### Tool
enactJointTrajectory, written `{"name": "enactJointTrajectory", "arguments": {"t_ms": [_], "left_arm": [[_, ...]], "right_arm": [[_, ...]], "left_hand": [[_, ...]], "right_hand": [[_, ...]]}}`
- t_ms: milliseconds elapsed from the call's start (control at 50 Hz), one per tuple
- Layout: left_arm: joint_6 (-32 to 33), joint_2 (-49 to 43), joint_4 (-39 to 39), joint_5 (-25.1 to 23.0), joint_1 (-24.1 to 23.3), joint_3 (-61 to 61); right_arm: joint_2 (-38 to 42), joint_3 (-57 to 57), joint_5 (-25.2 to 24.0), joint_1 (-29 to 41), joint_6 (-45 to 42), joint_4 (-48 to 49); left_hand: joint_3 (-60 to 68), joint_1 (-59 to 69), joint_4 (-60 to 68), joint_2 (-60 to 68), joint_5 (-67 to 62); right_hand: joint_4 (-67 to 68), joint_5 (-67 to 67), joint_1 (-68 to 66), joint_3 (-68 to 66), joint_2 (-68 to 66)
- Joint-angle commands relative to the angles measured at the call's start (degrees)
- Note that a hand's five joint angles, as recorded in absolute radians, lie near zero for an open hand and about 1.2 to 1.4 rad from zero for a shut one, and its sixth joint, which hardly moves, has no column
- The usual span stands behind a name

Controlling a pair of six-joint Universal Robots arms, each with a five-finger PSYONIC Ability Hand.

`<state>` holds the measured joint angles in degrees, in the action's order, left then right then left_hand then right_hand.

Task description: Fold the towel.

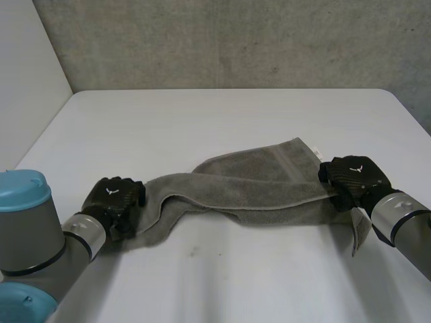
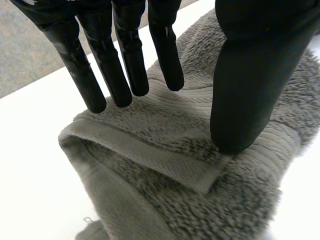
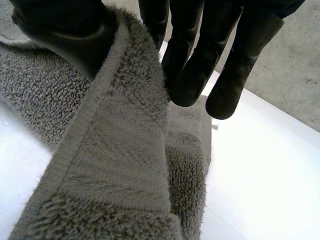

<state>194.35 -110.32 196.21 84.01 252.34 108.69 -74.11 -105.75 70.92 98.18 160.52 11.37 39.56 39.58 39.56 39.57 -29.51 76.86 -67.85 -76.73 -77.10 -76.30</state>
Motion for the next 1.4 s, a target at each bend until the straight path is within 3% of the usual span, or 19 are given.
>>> {"name": "enactJointTrajectory", "arguments": {"t_ms": [20,240,360,680,820,880,920,1020,1280,1400], "left_arm": [[1.3,-1.0,0.2,0.0,0.3,-0.9],[1.3,-2.4,-0.5,0.0,0.6,-0.9],[1.0,-0.3,-2.1,-0.2,1.0,0.0],[1.3,-0.8,-3.3,-0.3,1.8,-0.2],[1.3,-3.5,-3.0,-0.3,2.2,-2.6],[1.3,-4.6,-3.0,-0.4,2.2,-3.7],[1.3,-4.6,-3.0,-0.4,2.3,-4.4],[0.9,-3.6,-3.0,-0.3,3.0,-4.7],[0.4,1.0,-2.7,-0.4,2.9,-2.9],[0.6,0.4,-2.2,-0.7,2.8,-1.5]], "right_arm": [[0.2,-0.1,0.0,0.1,0.0,0.0],[0.5,-0.1,0.0,0.1,-1.3,0.0],[0.6,-0.2,0.3,0.3,-3.5,0.1],[1.7,-0.2,0.2,1.0,-3.7,0.1],[1.7,-0.3,0.2,1.1,-3.7,0.1],[1.7,-0.3,0.2,1.2,-3.7,0.1],[1.7,-0.3,0.3,1.2,-3.7,0.1],[1.7,-0.3,0.2,1.2,-3.7,0.1],[1.7,-0.2,0.2,1.2,-3.7,0.1],[1.7,-0.3,0.3,1.2,-4.1,0.1]], "left_hand": [[6.5,6.5,6.5,6.5,-6.5],[4.6,4.6,4.6,4.6,-4.7],[-6.3,-6.3,-6.3,-6.3,6.2],[-5.0,-5.0,-5.0,-5.0,4.9],[1.4,1.4,1.4,1.4,-1.5],[9.9,9.8,9.9,9.8,-9.9],[21.9,21.9,21.9,21.9,-21.9],[30.0,30.0,30.0,30.0,-30.1],[31.2,31.2,31.2,31.2,-31.3],[21.6,21.6,21.6,21.6,-21.7]], "right_hand": [[3.1,-2.1,-3.3,-2.9,-3.7],[3.1,-2.1,-3.3,-2.9,-3.7],[3.1,-2.1,-3.3,-2.9,-3.7],[3.1,-2.1,-3.3,-2.9,-3.7],[3.1,-2.1,-3.3,-2.9,-3.7],[3.1,-2.1,-3.3,-2.9,-3.7],[3.1,-2.1,-3.3,-2.9,-3.7],[3.1,-2.1,-3.3,-2.9,-3.7],[3.1,-2.1,-3.3,-2.9,-3.7],[3.1,-2.1,-3.3,-2.9,-3.7]]}}
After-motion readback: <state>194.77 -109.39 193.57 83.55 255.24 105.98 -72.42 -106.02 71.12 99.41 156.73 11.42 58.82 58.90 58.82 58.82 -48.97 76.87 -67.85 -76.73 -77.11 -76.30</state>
